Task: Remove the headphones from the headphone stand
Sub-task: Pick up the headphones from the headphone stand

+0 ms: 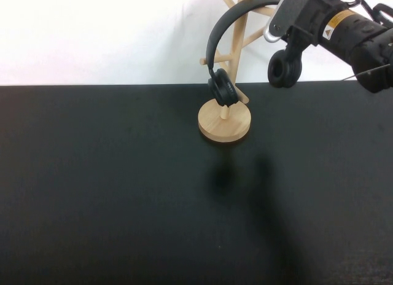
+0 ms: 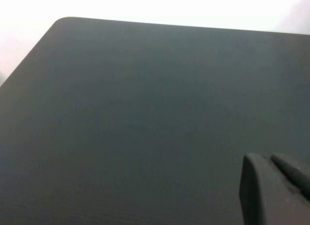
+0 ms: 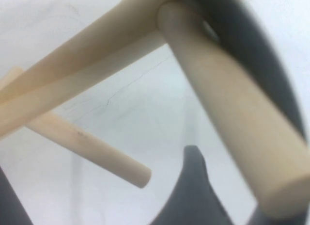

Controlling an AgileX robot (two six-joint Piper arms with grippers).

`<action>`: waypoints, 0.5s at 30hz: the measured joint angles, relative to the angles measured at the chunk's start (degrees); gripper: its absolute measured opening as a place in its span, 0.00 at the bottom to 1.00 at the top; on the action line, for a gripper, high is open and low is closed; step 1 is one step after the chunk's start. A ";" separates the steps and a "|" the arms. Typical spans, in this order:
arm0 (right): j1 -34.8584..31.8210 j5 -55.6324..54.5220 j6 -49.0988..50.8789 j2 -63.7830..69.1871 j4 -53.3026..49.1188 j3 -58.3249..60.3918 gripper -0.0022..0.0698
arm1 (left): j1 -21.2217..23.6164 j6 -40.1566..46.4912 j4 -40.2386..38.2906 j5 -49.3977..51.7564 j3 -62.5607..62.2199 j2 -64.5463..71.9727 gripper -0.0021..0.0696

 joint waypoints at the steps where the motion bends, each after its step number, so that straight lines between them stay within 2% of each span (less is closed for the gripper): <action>1: 0.00 0.00 0.00 0.12 0.00 0.01 0.62 | 0.00 0.00 0.00 0.00 0.00 0.00 0.02; 6: 0.00 -0.11 0.00 0.63 -0.20 -0.37 0.45 | 0.00 0.00 0.00 0.00 0.00 0.00 0.02; 15: 0.00 -1.99 -3.63 1.13 0.02 -0.37 0.32 | 0.00 0.00 0.00 0.00 0.00 0.00 0.02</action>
